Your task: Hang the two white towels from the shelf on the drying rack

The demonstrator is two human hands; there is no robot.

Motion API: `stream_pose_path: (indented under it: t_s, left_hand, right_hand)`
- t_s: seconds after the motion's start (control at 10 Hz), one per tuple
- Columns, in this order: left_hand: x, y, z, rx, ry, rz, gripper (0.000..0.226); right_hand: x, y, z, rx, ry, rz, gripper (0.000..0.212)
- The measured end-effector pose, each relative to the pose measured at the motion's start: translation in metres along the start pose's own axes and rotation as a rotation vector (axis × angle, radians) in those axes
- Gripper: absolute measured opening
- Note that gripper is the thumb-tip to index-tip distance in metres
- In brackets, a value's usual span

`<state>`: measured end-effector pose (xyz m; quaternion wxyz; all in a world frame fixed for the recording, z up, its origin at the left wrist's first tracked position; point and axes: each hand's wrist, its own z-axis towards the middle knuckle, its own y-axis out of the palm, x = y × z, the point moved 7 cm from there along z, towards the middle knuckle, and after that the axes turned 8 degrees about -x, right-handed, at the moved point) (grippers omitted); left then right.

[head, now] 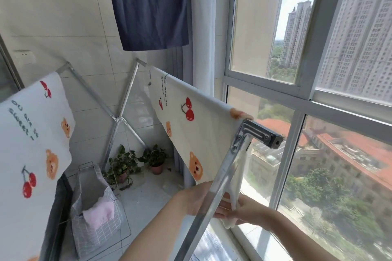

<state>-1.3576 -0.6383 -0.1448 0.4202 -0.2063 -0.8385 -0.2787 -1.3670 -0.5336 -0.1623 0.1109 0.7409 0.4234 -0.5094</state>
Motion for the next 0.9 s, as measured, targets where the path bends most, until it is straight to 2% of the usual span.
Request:
stream_pose_path:
  t_s: [0.1,0.2,0.3,0.5,0.6,0.8,0.9]
  left_hand:
    - [0.005,-0.012,0.003,0.104,0.037,0.007,0.048]
    - [0.002,-0.043,-0.004,0.436,0.110,-0.071,0.039]
    - [-0.007,-0.060,-0.027,0.682,0.165,-0.112,0.028]
    - [-0.031,-0.056,-0.073,0.878,0.136,-0.105,0.021]
    - [-0.035,-0.050,-0.083,0.896,0.136,-0.062,0.020]
    - [-0.030,-0.038,-0.104,0.854,0.166,0.074,0.019]
    - [-0.032,-0.033,-0.118,0.830,0.185,0.172,0.020]
  right_hand:
    - [0.002,-0.019,0.001,0.330,-0.051,-0.070,0.026]
    - [0.004,-0.025,-0.011,0.555,-0.078,-0.149,0.023]
    - [0.012,-0.008,-0.009,0.457,-0.018,-0.333,0.021]
    - [0.007,-0.006,-0.023,0.541,-0.019,-0.361,0.016]
    - [0.000,-0.003,-0.030,0.577,-0.003,-0.424,0.010]
    - [-0.001,0.005,-0.047,0.704,0.055,-0.417,0.020]
    - [0.004,0.016,-0.052,0.744,0.091,-0.340,0.029]
